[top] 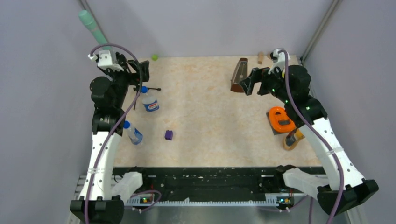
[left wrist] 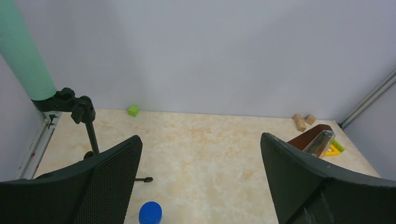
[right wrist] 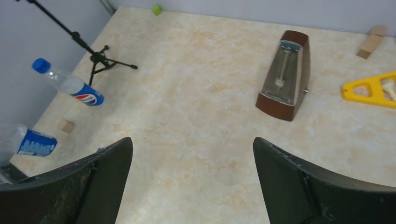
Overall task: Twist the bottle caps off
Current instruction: Pick up the plastic bottle at the center of the board.
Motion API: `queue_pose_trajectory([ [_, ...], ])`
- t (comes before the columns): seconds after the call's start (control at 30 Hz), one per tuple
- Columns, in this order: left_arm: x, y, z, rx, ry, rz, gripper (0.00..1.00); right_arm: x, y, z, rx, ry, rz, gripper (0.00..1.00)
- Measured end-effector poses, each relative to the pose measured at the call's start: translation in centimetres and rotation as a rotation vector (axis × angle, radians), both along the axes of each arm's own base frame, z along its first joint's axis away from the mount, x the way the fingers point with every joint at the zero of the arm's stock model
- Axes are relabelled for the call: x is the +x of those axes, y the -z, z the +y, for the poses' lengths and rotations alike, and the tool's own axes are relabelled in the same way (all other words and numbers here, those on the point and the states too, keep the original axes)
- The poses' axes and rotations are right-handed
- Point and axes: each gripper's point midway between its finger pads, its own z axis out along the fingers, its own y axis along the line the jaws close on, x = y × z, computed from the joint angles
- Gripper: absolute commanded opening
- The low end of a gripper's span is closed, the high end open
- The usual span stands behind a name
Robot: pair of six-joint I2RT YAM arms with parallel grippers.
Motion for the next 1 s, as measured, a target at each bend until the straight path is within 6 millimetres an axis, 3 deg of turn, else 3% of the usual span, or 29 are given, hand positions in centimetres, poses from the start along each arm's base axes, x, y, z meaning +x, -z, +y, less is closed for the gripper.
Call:
queue_pose_trajectory([
  [0.13, -1.2, -0.2, 0.0, 0.0, 0.003, -0.036, 0.98, 0.3, 0.4, -1.3, -0.008, 0.089, -0.025, 0.99],
  [0.23, -2.7, -0.8, -0.2, -0.018, 0.013, -0.065, 0.98, -0.6, 0.6, -1.7, 0.037, 0.105, -0.048, 0.99],
  [0.4, -5.3, -1.5, 0.2, -0.07, -0.009, -0.117, 0.98, -1.0, -0.7, 0.1, 0.147, 0.035, -0.06, 0.99],
  [0.47, -5.9, -1.4, 0.3, -0.075, -0.016, -0.118, 0.98, -0.8, -0.3, 1.3, 0.179, -0.017, -0.03, 0.99],
  [0.6, -5.7, -0.7, 0.9, -0.054, -0.048, -0.076, 0.95, -0.4, 2.7, 4.5, 0.166, -0.104, 0.076, 0.96],
  [0.83, -4.6, 3.2, 3.9, -0.002, -0.215, 0.128, 0.93, -3.2, 4.2, 10.7, 0.138, -0.278, 0.123, 0.88],
  [1.0, -6.4, 2.3, 6.1, 0.001, -0.34, 0.123, 0.94, -6.6, 4.6, 18.4, 0.098, -0.453, 0.113, 0.87],
])
